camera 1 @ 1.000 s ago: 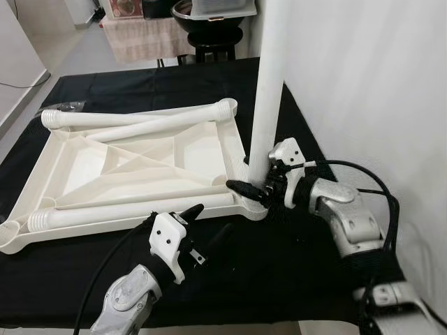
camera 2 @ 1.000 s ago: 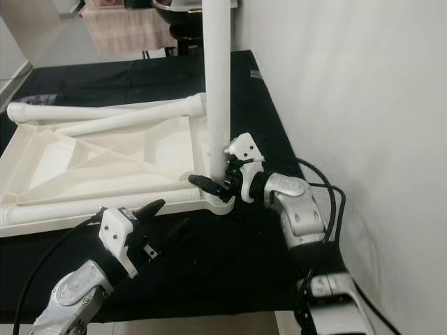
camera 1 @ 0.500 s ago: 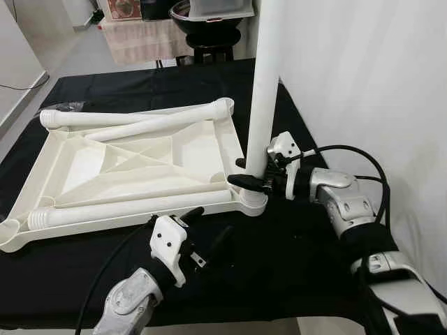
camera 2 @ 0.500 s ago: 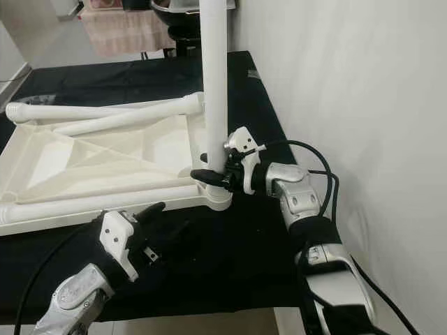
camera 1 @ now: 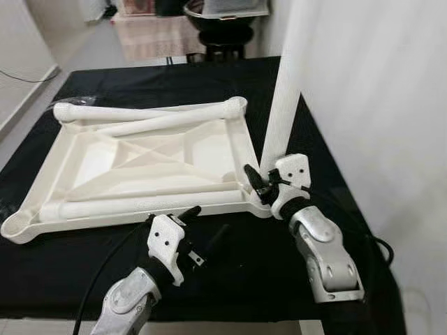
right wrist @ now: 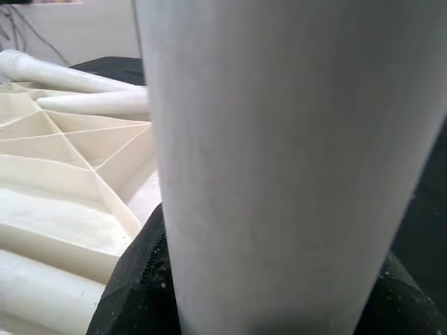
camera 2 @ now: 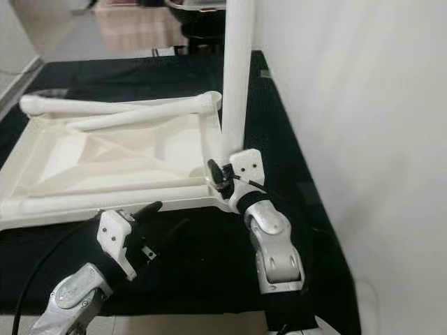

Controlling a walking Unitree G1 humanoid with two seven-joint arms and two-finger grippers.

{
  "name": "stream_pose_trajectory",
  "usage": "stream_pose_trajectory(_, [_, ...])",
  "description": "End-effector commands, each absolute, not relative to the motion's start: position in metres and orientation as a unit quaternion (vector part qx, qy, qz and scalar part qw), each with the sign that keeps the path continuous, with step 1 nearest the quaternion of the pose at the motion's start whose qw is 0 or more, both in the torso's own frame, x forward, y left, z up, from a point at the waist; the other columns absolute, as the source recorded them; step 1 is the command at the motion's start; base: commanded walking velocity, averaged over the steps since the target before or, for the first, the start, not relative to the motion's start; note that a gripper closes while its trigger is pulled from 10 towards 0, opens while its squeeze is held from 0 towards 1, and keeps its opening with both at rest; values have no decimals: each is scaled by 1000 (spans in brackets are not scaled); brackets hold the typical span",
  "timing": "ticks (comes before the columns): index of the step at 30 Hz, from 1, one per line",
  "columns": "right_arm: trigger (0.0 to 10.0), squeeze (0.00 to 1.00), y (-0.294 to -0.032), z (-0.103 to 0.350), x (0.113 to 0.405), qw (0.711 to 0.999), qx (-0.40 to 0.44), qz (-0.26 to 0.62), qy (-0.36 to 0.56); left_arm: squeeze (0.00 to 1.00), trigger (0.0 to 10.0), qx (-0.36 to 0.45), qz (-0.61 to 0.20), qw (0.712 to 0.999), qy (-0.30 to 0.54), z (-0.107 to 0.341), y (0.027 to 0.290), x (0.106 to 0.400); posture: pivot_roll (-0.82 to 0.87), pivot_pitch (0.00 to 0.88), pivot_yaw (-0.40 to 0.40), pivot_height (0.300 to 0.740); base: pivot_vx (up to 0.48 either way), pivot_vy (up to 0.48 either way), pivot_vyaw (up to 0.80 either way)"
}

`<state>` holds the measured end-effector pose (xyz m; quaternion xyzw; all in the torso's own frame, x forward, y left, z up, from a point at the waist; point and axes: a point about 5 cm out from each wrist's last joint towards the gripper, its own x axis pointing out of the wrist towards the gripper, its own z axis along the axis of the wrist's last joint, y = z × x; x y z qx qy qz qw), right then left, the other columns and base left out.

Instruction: Building children table

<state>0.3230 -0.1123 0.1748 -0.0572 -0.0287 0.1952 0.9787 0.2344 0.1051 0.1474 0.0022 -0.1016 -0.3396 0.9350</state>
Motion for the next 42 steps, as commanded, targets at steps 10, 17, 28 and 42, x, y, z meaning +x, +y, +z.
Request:
stream_pose_trajectory(10, [10000, 1000, -102, 185, 332, 948, -17, 318, -33, 0, 10000, 5, -335, 938, -91, 142, 106, 234, -53, 170, 18, 740, 0, 0, 0])
stream_pose_trajectory(17, [10000, 0, -112, 189, 339, 872, -94, 481, -9, 0, 10000, 4, -337, 937, -89, 140, 104, 234, -46, 160, 19, 740, 0, 0, 0])
stream_pose_trajectory(28, [0, 0, -123, 193, 346, 811, -91, 578, 22, 0, 10000, 6, -337, 938, -87, 139, 103, 232, -35, 156, 20, 740, 0, 0, 0])
stream_pose_trajectory(42, [0, 0, -139, 165, 342, 900, -78, 426, 46, 0, 10000, 7, -337, 938, -87, 140, 104, 230, -30, 168, 6, 740, 0, 0, 0])
